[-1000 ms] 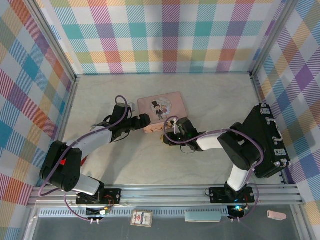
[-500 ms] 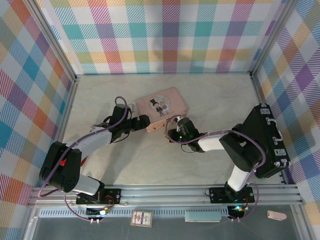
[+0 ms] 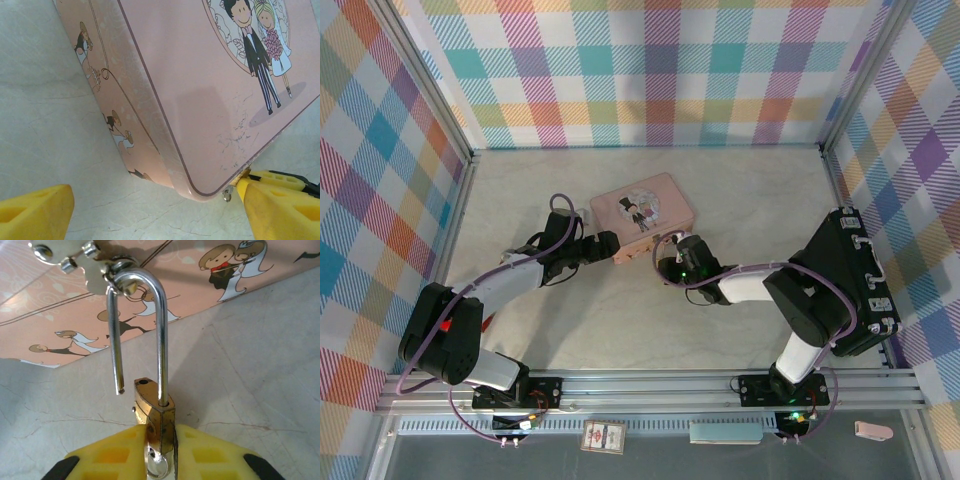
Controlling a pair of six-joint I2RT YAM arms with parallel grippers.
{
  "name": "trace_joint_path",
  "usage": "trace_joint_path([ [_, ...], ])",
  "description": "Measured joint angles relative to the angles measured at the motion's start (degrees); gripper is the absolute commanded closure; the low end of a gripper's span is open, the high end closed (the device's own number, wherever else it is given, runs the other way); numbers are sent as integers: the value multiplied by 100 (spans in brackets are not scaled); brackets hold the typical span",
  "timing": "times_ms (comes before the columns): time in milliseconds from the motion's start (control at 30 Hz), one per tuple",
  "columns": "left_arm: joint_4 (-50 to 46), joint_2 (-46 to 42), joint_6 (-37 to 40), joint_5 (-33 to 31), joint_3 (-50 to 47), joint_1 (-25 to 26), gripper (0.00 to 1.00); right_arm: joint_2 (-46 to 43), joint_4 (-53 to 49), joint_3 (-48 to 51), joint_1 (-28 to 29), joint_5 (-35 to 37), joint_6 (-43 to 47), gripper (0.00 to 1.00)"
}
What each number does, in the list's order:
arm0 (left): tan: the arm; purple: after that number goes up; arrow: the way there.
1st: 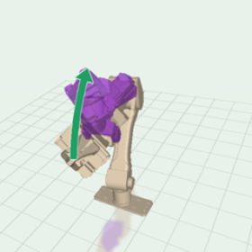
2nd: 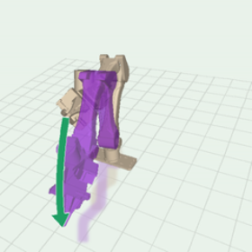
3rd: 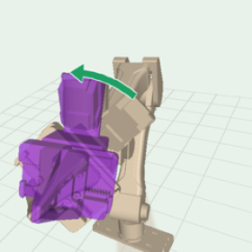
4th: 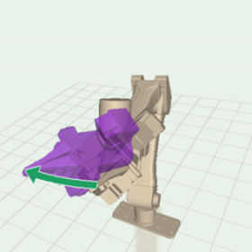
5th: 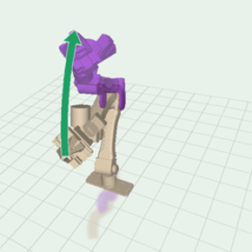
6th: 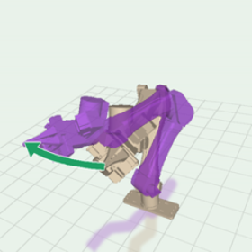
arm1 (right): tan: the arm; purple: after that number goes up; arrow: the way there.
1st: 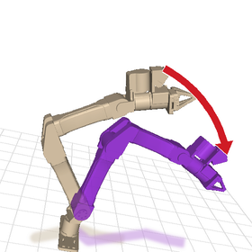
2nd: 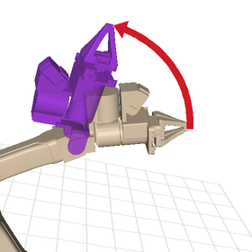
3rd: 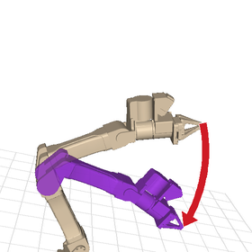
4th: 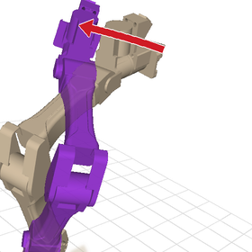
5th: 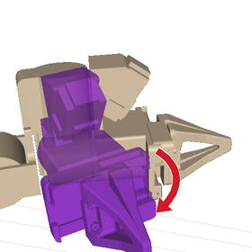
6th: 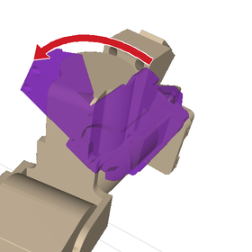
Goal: Unlock the padlock with the key
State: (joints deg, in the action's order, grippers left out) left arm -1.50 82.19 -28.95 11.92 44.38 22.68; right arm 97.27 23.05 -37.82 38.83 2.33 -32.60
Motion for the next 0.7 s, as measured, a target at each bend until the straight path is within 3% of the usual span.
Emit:
trace_joint_path([
  [367, -31, -4, 2, 0, 2, 0, 13, 2, -72, -96, -426, -636, 361, 63],
  [700, -138, -33, 2, -31, 2, 0, 13, 155, -2, -372, -584, -1180, 765, 64],
])
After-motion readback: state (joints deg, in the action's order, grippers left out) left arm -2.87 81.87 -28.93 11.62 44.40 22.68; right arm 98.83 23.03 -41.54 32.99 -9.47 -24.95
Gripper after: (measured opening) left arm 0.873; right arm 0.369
